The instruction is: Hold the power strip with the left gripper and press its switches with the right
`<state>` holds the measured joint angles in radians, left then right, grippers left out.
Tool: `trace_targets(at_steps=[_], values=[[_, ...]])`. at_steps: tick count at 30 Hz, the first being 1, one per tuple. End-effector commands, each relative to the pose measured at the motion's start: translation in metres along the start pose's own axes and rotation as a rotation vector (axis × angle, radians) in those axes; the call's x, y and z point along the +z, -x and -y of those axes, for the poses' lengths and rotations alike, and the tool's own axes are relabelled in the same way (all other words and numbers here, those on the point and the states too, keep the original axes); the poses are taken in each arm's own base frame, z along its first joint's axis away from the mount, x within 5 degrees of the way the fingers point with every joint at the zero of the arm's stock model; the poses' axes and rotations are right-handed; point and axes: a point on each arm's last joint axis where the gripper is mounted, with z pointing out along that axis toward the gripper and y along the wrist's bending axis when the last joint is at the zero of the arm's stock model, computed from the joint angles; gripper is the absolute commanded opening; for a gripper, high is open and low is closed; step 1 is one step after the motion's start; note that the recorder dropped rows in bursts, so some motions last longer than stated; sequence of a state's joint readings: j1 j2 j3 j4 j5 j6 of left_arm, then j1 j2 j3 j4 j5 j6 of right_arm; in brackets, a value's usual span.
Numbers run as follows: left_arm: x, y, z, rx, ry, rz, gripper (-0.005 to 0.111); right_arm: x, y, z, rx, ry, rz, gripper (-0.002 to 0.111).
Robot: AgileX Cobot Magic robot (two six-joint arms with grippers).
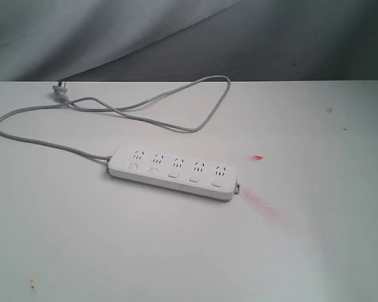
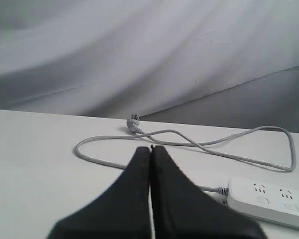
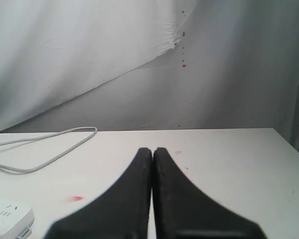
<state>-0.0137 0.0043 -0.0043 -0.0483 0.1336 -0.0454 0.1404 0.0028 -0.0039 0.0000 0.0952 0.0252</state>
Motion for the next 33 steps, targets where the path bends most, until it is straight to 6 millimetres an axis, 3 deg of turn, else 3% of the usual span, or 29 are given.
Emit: trace_targets(at_steps=[1,6,10,12,15,17,23,27,33], values=[[0.0,-0.001,0.0,0.001,0.004,-0.003,0.0,0.0,0.0,0.0,-0.007,-0.001,0.012,0.0],[0.0,-0.001,0.0,0.001,0.003,0.003,0.0,0.0,0.001,0.0,-0.001,0.0,0.019,0.0],[0.0,0.003,0.0,-0.073,-0.003,0.045,0.0,-0.001,0.012,0.0,0.011,0.003,0.138,0.0],[0.0,0.006,0.0,-0.145,-0.01,0.077,0.0,-0.002,0.016,0.0,0.116,0.009,0.187,0.0],[0.0,0.007,0.001,-0.257,-0.02,0.087,0.0,-0.002,0.018,0.002,0.407,0.023,0.214,0.0],[-0.002,0.012,0.002,-0.279,-0.029,0.067,0.0,-0.002,0.018,0.001,0.447,0.027,0.189,0.0],[-0.007,0.066,0.009,-0.386,-0.072,0.151,0.0,-0.008,0.068,-0.002,0.409,0.053,0.19,0.0],[-0.005,0.109,0.017,-0.362,-0.14,0.156,0.0,0.004,0.103,-0.005,0.34,0.044,0.114,0.0],[0.021,0.151,0.039,-0.328,-0.304,0.034,0.0,0.035,0.148,-0.016,0.264,0.135,0.01,0.0]])
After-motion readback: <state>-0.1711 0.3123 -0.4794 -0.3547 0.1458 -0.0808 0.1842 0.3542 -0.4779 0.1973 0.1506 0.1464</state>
